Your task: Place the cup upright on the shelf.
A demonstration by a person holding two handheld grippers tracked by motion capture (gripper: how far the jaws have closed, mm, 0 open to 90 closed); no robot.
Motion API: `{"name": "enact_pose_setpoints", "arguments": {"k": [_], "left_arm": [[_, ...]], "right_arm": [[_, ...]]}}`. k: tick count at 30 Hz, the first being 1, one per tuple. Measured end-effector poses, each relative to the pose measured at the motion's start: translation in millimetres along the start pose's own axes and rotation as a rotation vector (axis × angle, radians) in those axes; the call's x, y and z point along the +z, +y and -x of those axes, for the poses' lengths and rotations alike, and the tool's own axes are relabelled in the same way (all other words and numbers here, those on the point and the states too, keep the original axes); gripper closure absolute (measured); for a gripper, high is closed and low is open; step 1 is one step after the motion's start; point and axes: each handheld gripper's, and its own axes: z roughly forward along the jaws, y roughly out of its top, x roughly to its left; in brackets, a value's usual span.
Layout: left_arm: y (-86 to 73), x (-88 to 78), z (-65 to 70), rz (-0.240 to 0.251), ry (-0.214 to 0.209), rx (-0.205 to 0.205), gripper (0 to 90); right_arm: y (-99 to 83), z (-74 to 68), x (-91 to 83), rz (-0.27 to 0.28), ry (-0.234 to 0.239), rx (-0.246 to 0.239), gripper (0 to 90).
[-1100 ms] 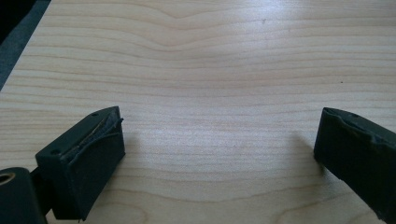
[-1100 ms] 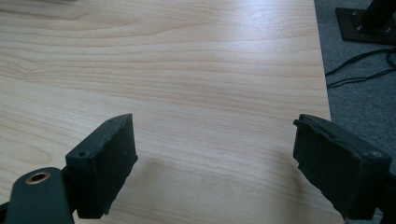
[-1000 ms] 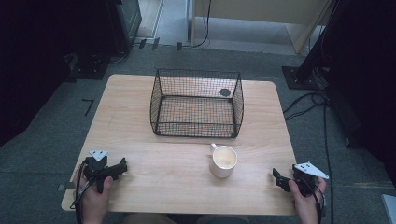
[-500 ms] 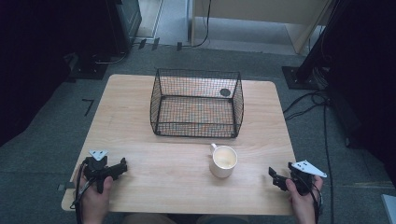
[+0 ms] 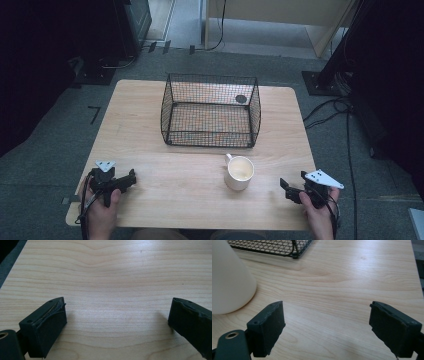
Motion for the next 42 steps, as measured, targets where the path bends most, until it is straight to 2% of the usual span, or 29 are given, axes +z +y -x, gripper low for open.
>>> {"name": "enact_pose_setpoints", "arguments": {"k": [7, 17, 19, 26, 31, 42], "left_arm": [[0.0, 0.0, 0.0, 0.0, 0.001, 0.0, 1.8], [0.0, 0.0, 0.0, 0.0, 0.0, 0.0, 1.9], [0.0, 0.0, 0.0, 0.0, 0.0, 0.0, 1.9], [0.0, 0.0, 0.1, 0.0, 0.0, -0.001, 1.9], [0.0, 0.0, 0.0, 0.0, 0.0, 0.0, 1.9], [0.0, 0.0, 0.0, 0.0, 0.0, 0.0, 1.9]], "right_arm": [[5.9, -7.1, -0.5, 0.008, 0.016, 0.001, 9.7], [11.6, -22.6, 2.2, 0.002, 0.049, -0.026, 8.6], [14.2, -28.4, 4.2, -0.003, 0.062, -0.042, 8.1], [18.6, -38.1, 6.9, 0.002, 0.091, -0.055, 7.8], [20.7, -43.1, 8.5, -0.005, 0.118, -0.063, 3.2], [29.9, -66.0, 15.8, -0.001, 0.17, -0.091, 2.0]]}}
